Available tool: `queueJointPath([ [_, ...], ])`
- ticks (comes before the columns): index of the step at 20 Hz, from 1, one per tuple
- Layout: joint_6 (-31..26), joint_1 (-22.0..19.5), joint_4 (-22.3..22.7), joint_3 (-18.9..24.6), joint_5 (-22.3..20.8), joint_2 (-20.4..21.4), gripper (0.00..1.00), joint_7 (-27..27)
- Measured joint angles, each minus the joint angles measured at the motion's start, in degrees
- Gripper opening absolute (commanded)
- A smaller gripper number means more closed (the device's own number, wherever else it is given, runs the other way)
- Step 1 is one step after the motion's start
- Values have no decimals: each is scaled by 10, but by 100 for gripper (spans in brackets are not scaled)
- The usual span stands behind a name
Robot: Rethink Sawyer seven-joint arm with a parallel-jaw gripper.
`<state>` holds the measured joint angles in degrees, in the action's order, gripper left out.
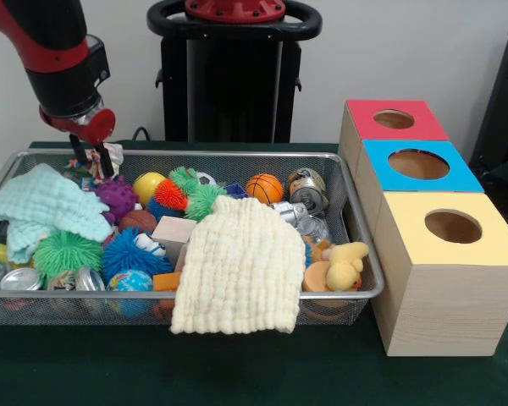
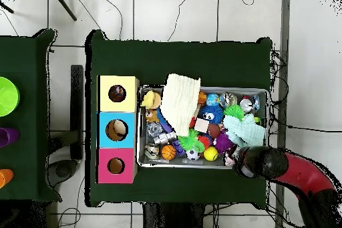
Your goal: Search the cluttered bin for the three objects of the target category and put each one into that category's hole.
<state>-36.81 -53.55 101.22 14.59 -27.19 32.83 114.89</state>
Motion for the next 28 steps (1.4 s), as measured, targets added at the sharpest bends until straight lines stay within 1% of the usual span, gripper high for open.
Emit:
queueJointPath([
  [7, 0, 1, 0, 0, 0, -3, 100, 0],
  [19, 0, 25, 2, 0, 0, -22, 100, 0],
  [28, 0, 23, 6, 1, 0, -26, 100, 0],
])
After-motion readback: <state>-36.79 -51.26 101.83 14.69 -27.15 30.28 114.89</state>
